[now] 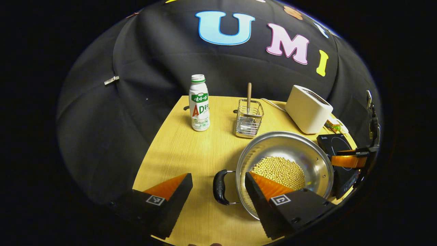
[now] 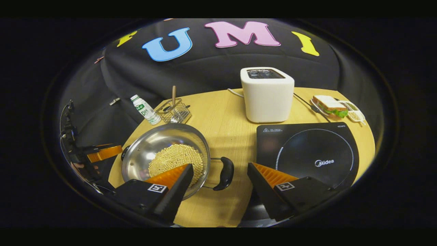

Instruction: First push the handle of the pot to place it horizontally, then grasp the pot with both hands and set it on the induction cooktop.

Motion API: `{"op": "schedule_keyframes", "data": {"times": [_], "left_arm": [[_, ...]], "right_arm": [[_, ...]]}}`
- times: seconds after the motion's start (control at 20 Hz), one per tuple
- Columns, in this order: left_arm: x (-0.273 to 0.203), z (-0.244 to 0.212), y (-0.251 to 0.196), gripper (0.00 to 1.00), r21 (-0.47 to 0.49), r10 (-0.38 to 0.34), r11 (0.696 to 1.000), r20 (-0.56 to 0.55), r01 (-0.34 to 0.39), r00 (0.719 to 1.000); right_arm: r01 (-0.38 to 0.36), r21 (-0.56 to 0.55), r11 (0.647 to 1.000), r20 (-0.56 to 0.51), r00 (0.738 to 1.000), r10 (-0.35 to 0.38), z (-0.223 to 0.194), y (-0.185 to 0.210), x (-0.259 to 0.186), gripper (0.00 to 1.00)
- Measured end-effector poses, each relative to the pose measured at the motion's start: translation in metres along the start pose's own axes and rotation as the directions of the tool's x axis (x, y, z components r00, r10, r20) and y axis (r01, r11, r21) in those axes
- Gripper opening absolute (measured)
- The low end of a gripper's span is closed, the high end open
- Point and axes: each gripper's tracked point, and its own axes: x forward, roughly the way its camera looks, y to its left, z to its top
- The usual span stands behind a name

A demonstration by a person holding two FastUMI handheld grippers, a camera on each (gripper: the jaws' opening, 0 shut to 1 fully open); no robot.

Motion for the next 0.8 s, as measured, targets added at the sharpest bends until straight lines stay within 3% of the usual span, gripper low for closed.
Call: {"op": "schedule_keyframes", "data": {"times": [0.35, 0.4, 0.5, 0.6, 0.75, 0.8], "left_arm": [[0.029, -0.022, -0.011, 0.96, -0.039, -0.06, 0.998, -0.069, 0.057, 0.996], [0.031, -0.025, -0.013, 0.96, -0.047, -0.07, 0.997, -0.083, 0.066, 0.994], [0.039, -0.029, -0.016, 0.95, -0.057, -0.084, 0.995, -0.096, 0.079, 0.992], [0.048, -0.035, -0.017, 0.95, -0.07, -0.091, 0.994, -0.114, 0.084, 0.989], [0.058, -0.04, -0.021, 0.93, -0.111, -0.118, 0.988, -0.124, 0.105, 0.985], [0.061, -0.043, -0.025, 0.87, -0.119, -0.137, 0.985, -0.131, 0.121, 0.982]], "right_arm": [[0.022, 0.02, 1.0, -0.035, 0.999, -0.022, -0.016, 0.009, 0.03, 0.99], [0.029, 0.021, 0.999, -0.038, 0.999, -0.028, -0.019, 0.01, 0.033, 0.94], [0.022, 0.034, 0.999, -0.046, 0.999, -0.021, -0.025, 0.018, 0.041, 0.99], [0.053, 0.03, 0.998, -0.043, 0.998, -0.052, -0.028, 0.017, 0.046, 0.93], [0.094, 0.045, 0.995, -0.025, 0.995, -0.093, -0.028, 0.015, 0.049, 0.96], [0.101, 0.053, 0.993, -0.025, 0.995, -0.1, -0.029, 0.013, 0.05, 0.89]]}}
